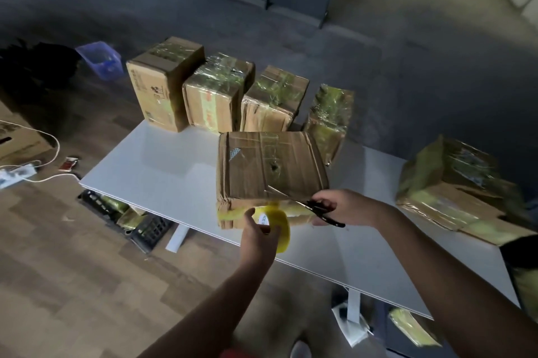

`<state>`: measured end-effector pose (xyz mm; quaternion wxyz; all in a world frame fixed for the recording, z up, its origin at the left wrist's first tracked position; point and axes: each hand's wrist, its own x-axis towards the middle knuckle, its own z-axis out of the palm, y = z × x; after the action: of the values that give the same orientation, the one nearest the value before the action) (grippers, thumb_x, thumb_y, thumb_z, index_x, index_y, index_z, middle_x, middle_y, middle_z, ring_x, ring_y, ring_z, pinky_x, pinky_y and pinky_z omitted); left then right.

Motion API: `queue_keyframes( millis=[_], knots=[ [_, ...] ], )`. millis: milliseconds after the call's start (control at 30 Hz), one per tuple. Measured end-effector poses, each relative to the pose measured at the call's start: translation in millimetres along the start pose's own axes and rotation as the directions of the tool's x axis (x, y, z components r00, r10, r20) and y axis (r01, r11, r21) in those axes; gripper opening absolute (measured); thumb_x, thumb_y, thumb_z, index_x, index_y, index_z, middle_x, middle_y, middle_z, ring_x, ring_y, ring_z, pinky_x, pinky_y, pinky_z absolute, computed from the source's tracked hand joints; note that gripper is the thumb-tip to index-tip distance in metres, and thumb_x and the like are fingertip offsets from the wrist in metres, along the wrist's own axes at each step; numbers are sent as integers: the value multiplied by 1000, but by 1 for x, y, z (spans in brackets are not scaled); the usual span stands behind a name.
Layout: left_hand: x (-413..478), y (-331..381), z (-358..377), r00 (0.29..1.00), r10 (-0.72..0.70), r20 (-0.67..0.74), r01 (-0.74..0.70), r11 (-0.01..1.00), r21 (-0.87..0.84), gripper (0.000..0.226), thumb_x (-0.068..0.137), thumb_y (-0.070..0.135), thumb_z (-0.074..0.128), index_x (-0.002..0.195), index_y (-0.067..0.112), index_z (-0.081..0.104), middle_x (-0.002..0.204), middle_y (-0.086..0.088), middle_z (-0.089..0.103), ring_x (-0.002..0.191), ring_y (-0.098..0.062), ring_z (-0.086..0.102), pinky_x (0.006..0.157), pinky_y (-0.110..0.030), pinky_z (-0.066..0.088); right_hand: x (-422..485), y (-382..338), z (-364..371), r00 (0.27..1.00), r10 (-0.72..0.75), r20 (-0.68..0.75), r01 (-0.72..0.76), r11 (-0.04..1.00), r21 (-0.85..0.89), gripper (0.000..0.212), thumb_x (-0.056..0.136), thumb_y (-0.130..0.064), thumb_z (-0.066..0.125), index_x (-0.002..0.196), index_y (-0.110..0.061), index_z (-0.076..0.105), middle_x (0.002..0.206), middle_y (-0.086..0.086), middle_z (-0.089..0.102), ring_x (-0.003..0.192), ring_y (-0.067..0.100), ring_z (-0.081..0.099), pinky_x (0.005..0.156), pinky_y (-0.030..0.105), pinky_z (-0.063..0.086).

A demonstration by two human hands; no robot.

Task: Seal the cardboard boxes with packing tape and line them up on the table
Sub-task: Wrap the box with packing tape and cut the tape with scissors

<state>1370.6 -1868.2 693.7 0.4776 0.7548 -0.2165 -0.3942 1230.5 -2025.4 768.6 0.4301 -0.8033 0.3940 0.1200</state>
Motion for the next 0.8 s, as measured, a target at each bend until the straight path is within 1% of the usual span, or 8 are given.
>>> queue_keyframes(
  millis=[67,167,267,333,433,533,633,800],
  knots=[
    [1,-2,-1,1000,-21,7,21,1000,13,66,92,15,60,148,14,26,90,-2,59,88,-24,60,82,-40,53,0,0,-4,1000,-6,31,7,999,-36,35,78,-35,78,109,-28,64,81,-15,66,72,1,60,59,11,43],
    [3,-1,-2,999,-36,37,34,998,47,67,93,14,55,152,16,22,97,-4,60,89,-23,59,79,-38,53,-1,8,-11,998,-11,64,15,998,-59,31,77,-38,78,105,-30,65,76,-17,64,66,-4,57,61,14,43],
    [4,1,-1,997,-46,58,43,998,44,70,92,9,56,153,16,21,89,-3,56,76,-15,53,59,-24,45,-5,19,-18,995,-40,95,49,994,-97,19,78,-37,77,94,-34,66,70,-21,62,64,-6,55,62,13,41],
    [4,2,-2,996,-47,73,44,998,45,70,93,7,55,153,16,20,80,0,52,69,-9,48,51,-17,40,-7,26,-23,992,-50,118,63,991,-114,22,76,-42,77,94,-35,67,77,-19,66,73,2,61,68,21,46],
    [2,4,-3,994,-65,88,62,997,38,71,92,4,55,153,16,19,76,0,49,66,-8,46,47,-12,39,-11,30,-31,988,-43,145,66,985,-161,32,76,-43,77,105,-34,68,93,-11,70,90,12,66,79,29,51],
    [4,6,-2,990,-96,107,93,995,33,74,91,0,55,153,15,18,78,-1,48,66,-10,46,50,-14,38,-12,30,-37,986,-52,158,85,974,-210,30,78,-41,76,107,-33,68,96,-12,68,92,11,64,80,25,49],
    [7,7,-3,986,-123,112,121,992,29,76,89,-3,55,154,14,19,78,-4,47,66,-13,45,56,-21,39,-11,31,-42,982,-41,187,88,963,-254,17,77,-43,76,91,-42,66,88,-18,66,85,5,62,75,21,46],
    [7,9,-5,979,-150,139,149,989,22,79,89,-4,57,153,13,16,79,-7,48,68,-15,47,57,-25,38,-9,41,-48,977,5,212,57,957,-285,40,67,-58,74,103,-40,69,95,-17,68,94,16,65,86,38,53]
  ],
)
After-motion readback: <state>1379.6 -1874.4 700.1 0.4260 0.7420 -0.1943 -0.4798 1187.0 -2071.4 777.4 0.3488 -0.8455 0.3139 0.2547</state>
